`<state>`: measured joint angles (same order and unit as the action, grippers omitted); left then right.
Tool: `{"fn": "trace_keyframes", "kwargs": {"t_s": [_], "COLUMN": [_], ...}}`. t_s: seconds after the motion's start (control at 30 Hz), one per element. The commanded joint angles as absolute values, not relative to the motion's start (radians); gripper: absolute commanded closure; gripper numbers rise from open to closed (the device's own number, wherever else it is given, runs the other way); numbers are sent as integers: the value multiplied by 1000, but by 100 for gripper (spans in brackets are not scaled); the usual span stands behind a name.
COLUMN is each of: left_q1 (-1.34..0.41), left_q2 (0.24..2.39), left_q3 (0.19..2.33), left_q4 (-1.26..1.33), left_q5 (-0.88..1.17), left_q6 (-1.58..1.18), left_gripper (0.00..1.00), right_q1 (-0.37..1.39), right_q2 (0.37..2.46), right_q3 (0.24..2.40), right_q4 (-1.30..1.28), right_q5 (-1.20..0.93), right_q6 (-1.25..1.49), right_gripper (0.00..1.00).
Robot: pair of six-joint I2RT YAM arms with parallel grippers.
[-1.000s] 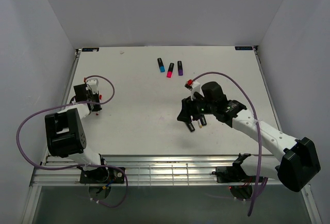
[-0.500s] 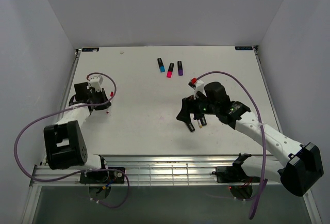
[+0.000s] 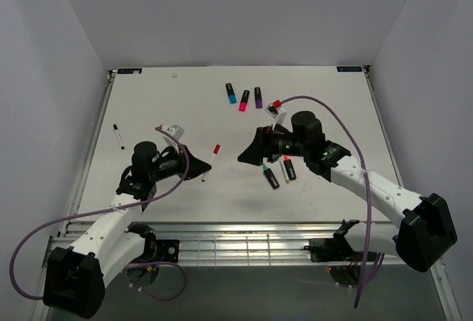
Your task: Open the pen caps
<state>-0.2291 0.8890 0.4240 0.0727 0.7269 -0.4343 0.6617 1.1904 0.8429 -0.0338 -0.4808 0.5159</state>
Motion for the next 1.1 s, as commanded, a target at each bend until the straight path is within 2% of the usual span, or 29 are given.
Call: {"fn": "trace_keyframes", "kwargs": {"t_s": [0.0, 0.27, 0.6, 0.7, 0.83, 1.0, 1.03, 1.07], "left_q1": [-322, -416, -420, -423, -428, -431, -433, -433], "left_q2": [874, 893, 925, 936, 948, 969, 976, 986], "left_q3": [397, 420, 437, 442, 446, 465, 468, 469], "left_q4": [244, 287, 305, 316, 330, 342, 342, 345], "left_q5": [747, 707, 712, 707, 696, 693, 693, 693], "left_q6": [-610, -638, -644, -650, -676, -689, -692, -699], "left_gripper": [100, 100, 100, 100, 100, 100, 100, 100], "right_q1": [670, 693, 698, 699, 704, 707, 709, 709], "right_q2": [1255, 1414, 1442, 1457, 1473, 1491, 1493, 1494], "right_q3": [882, 954, 943, 942, 930, 930, 931, 931], "right_q4": [190, 273, 334, 353, 397, 413, 414, 414], "right_q5": [-575, -539, -494, -500, -517, -528, -528, -528], "right_q6": [649, 741, 772, 782, 808, 821, 822, 824], "right_gripper": [18, 26, 38, 44, 63, 65, 78, 86]}}
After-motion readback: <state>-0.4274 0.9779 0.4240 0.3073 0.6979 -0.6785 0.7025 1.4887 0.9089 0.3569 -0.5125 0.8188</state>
